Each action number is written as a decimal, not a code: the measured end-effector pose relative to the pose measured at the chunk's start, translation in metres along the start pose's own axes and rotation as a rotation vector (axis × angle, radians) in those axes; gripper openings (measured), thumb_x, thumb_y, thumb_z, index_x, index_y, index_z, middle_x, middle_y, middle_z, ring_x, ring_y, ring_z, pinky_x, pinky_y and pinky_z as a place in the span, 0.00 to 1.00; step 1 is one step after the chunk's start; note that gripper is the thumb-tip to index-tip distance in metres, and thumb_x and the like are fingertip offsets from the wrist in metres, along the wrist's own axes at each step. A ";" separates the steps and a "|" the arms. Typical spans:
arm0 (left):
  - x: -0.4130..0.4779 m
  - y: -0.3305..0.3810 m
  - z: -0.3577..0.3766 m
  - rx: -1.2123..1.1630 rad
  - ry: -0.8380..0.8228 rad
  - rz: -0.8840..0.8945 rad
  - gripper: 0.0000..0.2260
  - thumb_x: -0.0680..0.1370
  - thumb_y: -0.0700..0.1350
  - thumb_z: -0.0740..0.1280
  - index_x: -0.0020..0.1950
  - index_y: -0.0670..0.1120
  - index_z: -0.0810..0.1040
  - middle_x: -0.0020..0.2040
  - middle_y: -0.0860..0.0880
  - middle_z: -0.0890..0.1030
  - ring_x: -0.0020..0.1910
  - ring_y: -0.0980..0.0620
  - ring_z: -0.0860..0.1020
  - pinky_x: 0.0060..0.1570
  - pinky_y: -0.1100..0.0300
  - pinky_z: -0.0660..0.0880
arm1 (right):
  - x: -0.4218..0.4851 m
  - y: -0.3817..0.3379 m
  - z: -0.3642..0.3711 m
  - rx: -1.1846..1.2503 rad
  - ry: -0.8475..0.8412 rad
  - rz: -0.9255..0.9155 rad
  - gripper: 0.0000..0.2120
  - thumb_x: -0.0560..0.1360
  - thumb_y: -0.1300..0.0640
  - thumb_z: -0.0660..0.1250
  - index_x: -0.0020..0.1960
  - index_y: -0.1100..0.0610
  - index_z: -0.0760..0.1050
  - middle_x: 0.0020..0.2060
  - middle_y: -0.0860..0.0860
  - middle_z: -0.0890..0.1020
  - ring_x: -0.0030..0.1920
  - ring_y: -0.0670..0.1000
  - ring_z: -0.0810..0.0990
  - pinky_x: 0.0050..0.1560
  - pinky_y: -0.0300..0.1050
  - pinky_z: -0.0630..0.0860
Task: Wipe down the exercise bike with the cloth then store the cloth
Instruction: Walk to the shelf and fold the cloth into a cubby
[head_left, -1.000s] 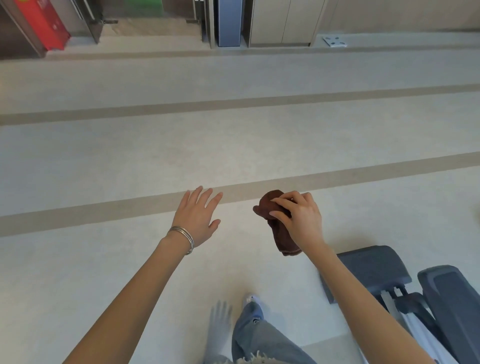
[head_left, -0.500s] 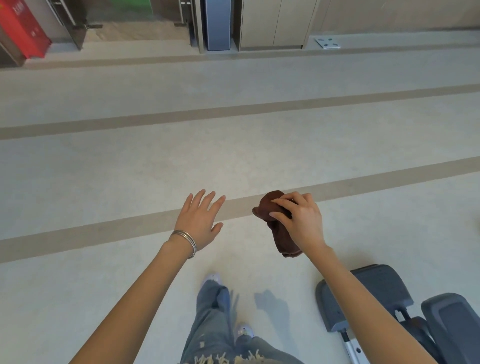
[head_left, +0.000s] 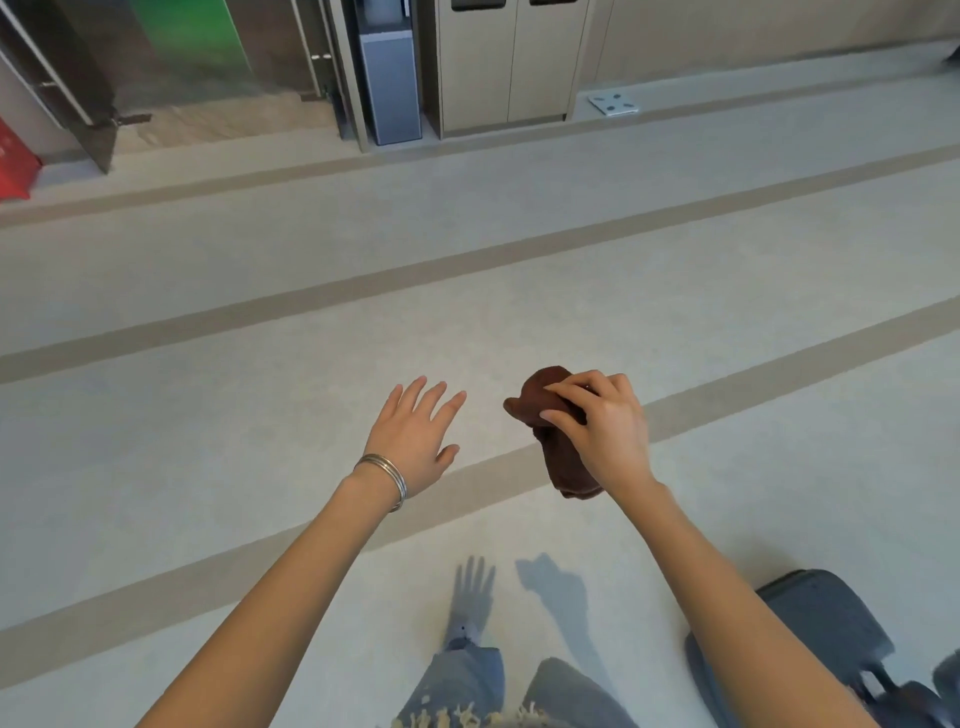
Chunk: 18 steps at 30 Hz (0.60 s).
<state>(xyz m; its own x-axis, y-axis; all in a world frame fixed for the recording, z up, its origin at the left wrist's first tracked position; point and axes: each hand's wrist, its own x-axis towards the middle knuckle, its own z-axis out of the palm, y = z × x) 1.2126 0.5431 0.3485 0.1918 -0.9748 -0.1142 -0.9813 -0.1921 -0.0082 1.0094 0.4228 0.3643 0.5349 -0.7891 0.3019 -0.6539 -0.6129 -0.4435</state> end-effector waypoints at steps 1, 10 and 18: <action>0.010 -0.007 -0.003 0.003 0.006 0.010 0.28 0.79 0.56 0.56 0.75 0.51 0.49 0.76 0.47 0.55 0.75 0.43 0.50 0.74 0.47 0.47 | 0.009 0.000 0.003 0.009 -0.004 0.019 0.11 0.71 0.49 0.71 0.52 0.49 0.81 0.48 0.46 0.81 0.49 0.56 0.73 0.44 0.49 0.73; 0.086 -0.037 -0.002 0.027 -0.028 0.045 0.28 0.79 0.56 0.55 0.75 0.51 0.48 0.77 0.47 0.54 0.75 0.43 0.49 0.74 0.46 0.47 | 0.077 0.017 0.028 -0.011 -0.035 0.085 0.11 0.71 0.49 0.71 0.52 0.50 0.81 0.49 0.47 0.81 0.49 0.56 0.73 0.45 0.51 0.73; 0.179 -0.054 -0.004 0.077 -0.035 -0.012 0.29 0.78 0.56 0.56 0.75 0.52 0.48 0.77 0.46 0.54 0.76 0.43 0.49 0.73 0.44 0.45 | 0.169 0.055 0.061 -0.011 -0.134 0.080 0.12 0.73 0.49 0.69 0.54 0.50 0.81 0.51 0.46 0.80 0.52 0.55 0.72 0.48 0.49 0.72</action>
<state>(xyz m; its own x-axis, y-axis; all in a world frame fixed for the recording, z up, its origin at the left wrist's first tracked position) 1.2998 0.3789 0.3325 0.2043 -0.9676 -0.1481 -0.9774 -0.1931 -0.0865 1.0965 0.2579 0.3389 0.5473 -0.8233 0.1505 -0.7025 -0.5496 -0.4521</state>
